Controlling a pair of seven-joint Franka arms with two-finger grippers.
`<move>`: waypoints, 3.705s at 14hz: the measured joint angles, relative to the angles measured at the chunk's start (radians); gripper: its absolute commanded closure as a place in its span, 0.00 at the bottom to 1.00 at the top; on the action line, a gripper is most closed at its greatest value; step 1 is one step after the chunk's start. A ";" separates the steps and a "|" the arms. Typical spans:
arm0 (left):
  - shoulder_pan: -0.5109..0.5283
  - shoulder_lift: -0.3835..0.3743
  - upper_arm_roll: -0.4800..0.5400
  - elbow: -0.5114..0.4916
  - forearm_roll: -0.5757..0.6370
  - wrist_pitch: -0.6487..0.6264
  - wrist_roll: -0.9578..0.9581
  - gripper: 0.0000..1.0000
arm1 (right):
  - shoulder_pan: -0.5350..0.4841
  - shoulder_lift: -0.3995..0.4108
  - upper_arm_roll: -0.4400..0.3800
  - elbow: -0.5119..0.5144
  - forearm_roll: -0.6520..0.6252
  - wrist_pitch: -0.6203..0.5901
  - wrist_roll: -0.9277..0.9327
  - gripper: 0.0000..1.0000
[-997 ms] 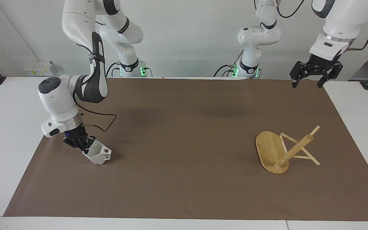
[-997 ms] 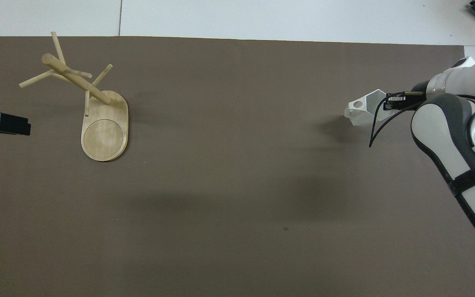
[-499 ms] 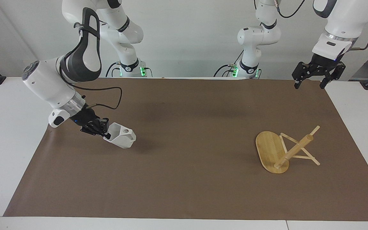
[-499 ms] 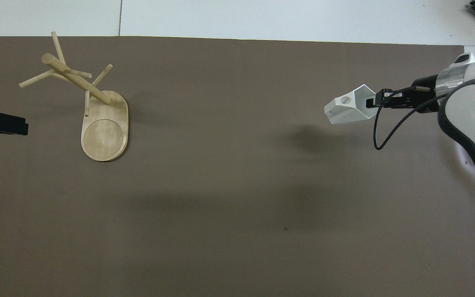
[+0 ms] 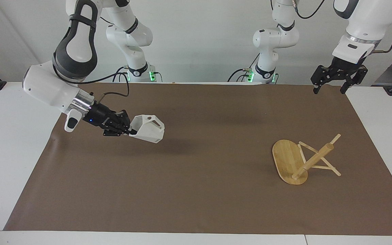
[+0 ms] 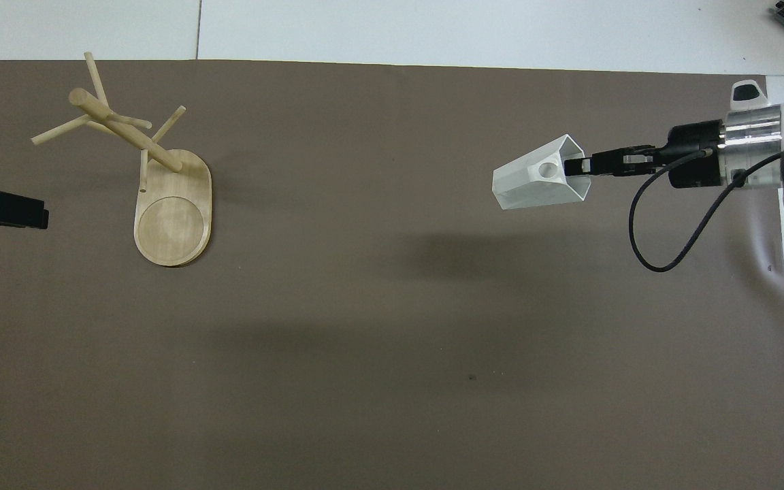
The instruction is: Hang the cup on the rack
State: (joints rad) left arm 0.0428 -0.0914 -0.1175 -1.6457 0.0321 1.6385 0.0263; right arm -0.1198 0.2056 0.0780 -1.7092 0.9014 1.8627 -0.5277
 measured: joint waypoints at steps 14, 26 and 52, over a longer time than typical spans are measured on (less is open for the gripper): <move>-0.049 -0.023 -0.010 -0.123 -0.204 0.178 0.590 0.00 | 0.377 -0.012 0.031 -0.004 0.139 0.429 0.173 1.00; -0.051 0.001 -0.004 -0.310 -0.571 0.377 1.323 0.00 | 0.538 -0.014 0.031 0.010 -0.055 0.429 0.456 1.00; -0.155 -0.199 -0.008 -0.615 -0.924 0.489 1.612 0.00 | 0.581 -0.026 0.029 0.015 -0.082 0.403 0.537 1.00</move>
State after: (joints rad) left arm -0.1124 -0.2906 -0.1253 -2.2605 -0.8920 2.1276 1.6383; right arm 0.4608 0.1795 0.1073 -1.6939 0.8190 2.2659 0.0098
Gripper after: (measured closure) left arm 0.000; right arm 0.965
